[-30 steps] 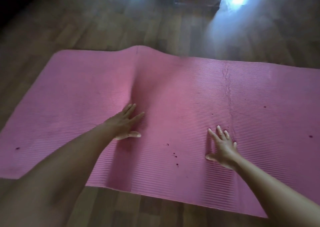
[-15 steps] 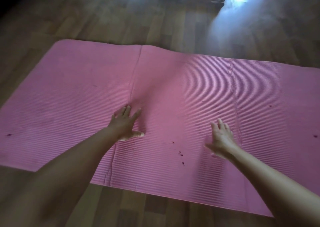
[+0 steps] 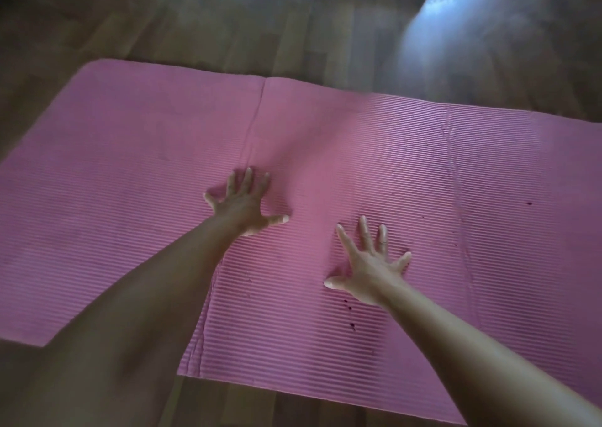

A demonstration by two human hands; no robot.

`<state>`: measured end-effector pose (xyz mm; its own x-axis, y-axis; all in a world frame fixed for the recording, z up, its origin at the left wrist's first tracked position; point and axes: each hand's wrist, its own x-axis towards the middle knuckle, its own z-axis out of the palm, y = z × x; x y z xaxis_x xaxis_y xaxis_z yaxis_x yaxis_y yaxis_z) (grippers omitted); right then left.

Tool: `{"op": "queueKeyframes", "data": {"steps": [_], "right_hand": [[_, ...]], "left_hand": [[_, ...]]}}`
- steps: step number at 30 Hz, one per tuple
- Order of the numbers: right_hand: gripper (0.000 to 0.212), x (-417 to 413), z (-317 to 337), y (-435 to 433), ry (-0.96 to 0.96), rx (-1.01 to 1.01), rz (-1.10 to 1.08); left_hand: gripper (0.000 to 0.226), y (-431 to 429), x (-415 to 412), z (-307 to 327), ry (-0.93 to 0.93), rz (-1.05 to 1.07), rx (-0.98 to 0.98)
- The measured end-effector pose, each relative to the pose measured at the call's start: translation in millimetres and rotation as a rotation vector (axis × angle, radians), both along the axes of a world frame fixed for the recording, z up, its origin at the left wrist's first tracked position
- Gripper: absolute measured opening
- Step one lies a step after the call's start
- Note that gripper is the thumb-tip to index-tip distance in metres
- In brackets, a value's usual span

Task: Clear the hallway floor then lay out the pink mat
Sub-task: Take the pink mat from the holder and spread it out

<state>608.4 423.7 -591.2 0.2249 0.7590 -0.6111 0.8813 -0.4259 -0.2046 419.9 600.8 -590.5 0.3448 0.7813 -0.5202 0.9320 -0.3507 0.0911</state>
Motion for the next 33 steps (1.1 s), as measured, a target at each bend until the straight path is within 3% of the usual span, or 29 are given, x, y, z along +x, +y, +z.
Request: {"op": "queueKeyframes", "data": {"steps": [5,9,15,28,33], "right_hand": [[0.106,0,12,2,0.072,-0.025,-0.010],[0.107,11,33,-5,0.129,-0.027,-0.025],[0.117,4,27,-64,0.041,-0.051,0.100],[0.112,13,27,-85,0.024,-0.032,0.122],[0.111,52,31,-119,-0.094,-0.017,0.041]], "left_hand": [[0.104,-1,-6,13,-0.061,0.015,-0.009],[0.105,-48,-39,20,-0.074,-0.126,-0.025],[0.114,-116,-92,9,0.003,-0.080,-0.049],[0.111,-131,-77,24,0.081,-0.057,-0.025],[0.112,-150,-46,22,0.009,-0.102,-0.051]]}}
